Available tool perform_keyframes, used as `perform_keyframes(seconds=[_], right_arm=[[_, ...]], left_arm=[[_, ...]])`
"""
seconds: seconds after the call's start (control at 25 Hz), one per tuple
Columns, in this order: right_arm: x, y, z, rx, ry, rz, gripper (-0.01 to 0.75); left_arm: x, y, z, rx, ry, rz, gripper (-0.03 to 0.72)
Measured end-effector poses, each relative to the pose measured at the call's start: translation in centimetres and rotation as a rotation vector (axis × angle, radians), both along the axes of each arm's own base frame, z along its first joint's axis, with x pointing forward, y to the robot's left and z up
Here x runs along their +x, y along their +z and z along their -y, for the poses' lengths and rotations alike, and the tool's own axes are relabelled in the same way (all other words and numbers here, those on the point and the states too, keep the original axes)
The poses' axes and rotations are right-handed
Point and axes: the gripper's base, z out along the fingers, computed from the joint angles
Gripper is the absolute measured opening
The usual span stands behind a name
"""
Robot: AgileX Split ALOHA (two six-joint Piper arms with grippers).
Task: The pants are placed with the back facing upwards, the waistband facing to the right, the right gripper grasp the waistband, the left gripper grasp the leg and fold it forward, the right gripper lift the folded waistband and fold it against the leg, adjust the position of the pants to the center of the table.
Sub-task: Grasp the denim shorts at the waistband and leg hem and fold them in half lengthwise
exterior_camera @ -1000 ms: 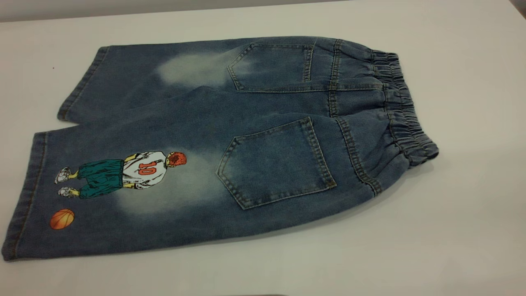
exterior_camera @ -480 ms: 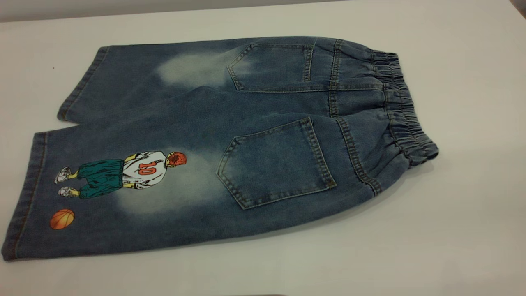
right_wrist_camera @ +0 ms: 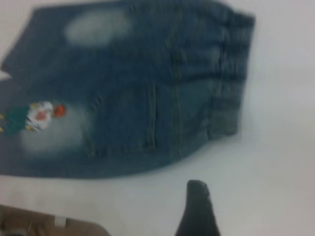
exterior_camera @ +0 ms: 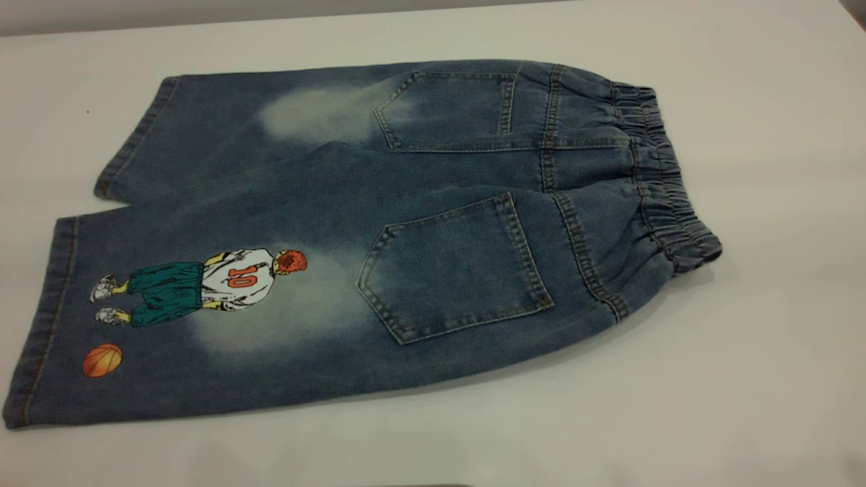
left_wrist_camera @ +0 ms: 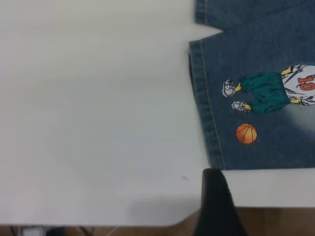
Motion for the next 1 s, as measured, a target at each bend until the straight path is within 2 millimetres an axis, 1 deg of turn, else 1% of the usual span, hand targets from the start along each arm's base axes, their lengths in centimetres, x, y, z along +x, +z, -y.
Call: perform_keyframes(seconds=[0.16, 0.28, 0.36, 0.44, 0.56, 0.64, 0.8, 0.92, 1.0], right_arm=[[3.8, -1.8, -0.3, -0.003, 0.005, -0.153, 0.500], [6.5, -3.8, -0.8, 0.004, 0.045, -0.251, 0.535], [8.2, -5.3, -1.2, 0.023, 0.073, -0.301, 0.548], [9.7, -6.6, -1.7, 0.068, 0.086, -0.334, 0.554], [11.4, -8.9, -2.3, 0.138, 0.097, -0.397, 0.554], [12.4, -10.5, -2.7, 0.178, 0.109, -0.441, 0.554], [14.0, -13.6, -3.3, 0.260, 0.099, -0.513, 0.554], [15.0, -15.5, -3.8, 0.320, 0.102, -0.564, 0.554], [15.8, -16.2, -4.1, 0.354, 0.113, -0.579, 0.554]], left_arm=[[5.2, -0.3, 0.5, -0.006, -0.092, -0.089, 0.441], [8.5, -1.2, 1.2, -0.051, -0.171, -0.140, 0.462], [10.2, -2.0, 1.7, -0.094, -0.222, -0.163, 0.488], [11.9, -3.2, 2.2, -0.135, -0.275, -0.196, 0.516], [13.4, -4.7, 2.8, -0.191, -0.326, -0.229, 0.532], [14.0, -5.6, 3.0, -0.207, -0.347, -0.252, 0.536], [15.2, -7.2, 3.0, -0.221, -0.339, -0.286, 0.537], [16.0, -8.3, 3.2, -0.217, -0.328, -0.302, 0.538], [16.4, -9.1, 3.5, -0.214, -0.333, -0.318, 0.538]])
